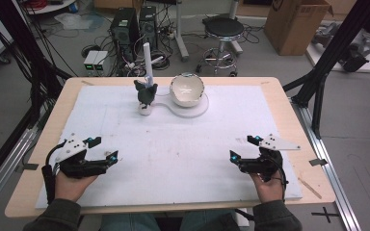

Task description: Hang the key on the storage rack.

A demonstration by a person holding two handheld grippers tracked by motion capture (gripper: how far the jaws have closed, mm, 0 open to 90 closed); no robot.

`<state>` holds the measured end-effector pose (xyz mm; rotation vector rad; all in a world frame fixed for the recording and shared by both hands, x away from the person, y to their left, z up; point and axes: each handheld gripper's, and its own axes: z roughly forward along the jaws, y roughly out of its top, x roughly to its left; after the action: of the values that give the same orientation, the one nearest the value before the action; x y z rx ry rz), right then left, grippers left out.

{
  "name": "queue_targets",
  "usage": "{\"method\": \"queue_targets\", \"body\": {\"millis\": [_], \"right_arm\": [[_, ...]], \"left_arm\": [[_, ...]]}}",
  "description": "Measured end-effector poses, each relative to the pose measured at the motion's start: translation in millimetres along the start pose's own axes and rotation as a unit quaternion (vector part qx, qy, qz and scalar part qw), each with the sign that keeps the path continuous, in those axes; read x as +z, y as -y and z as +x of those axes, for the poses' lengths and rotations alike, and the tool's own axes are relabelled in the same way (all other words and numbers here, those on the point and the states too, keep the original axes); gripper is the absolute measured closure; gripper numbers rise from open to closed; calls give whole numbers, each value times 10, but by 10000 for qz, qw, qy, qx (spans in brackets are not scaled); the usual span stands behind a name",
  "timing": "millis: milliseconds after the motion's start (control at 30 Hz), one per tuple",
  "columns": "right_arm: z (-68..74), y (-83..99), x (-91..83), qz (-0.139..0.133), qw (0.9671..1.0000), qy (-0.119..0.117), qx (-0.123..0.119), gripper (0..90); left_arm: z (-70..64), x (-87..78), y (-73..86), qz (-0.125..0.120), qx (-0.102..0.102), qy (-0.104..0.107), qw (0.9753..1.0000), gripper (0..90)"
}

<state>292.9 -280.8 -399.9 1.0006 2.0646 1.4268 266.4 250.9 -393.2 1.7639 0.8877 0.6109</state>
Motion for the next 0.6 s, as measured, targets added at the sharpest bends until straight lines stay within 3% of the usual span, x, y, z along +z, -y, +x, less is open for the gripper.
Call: {"method": "queue_targets", "body": {"millis": [600], "right_arm": [[-4, 19, 21, 68, 10000, -23, -14, 100]], "left_arm": [[-42, -156, 98, -70, -106, -12, 9999, 205]]}}
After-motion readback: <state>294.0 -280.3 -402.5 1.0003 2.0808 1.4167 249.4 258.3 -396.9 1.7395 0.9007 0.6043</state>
